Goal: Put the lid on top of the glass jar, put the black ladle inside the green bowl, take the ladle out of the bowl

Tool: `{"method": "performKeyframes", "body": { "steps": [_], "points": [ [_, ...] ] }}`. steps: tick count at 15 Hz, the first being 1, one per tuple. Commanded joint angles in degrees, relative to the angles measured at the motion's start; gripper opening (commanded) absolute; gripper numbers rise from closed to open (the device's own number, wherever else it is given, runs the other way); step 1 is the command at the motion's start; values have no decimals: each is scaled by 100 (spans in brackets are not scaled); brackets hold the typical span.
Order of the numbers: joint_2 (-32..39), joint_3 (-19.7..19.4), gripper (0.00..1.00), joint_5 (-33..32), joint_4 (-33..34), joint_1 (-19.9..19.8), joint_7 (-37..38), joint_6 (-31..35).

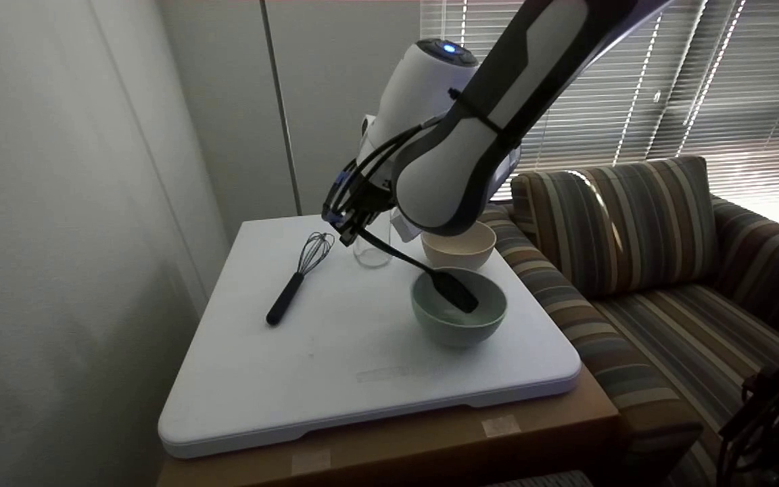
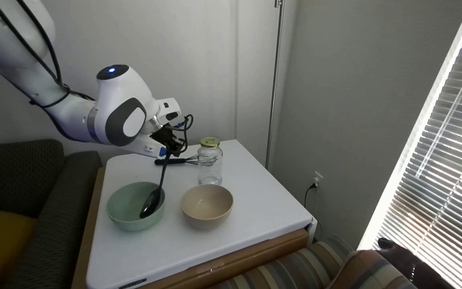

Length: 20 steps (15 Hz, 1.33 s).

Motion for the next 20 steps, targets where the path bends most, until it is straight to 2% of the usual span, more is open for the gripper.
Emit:
{"method": "performKeyframes", "body": {
  "steps": [1,10,13,18,20],
  "points": [
    [-168,-429,1,-78,-197,318,74,154],
    [-253,-883,1,3,-351,769,227,285],
    [-377,-1367,1,30,-514,1277,442,252],
    [-609,-2359,1,-18,-782,2354,715,164],
    [-724,-2461,1,-38,-834,2557,688,98]
  ]
}}
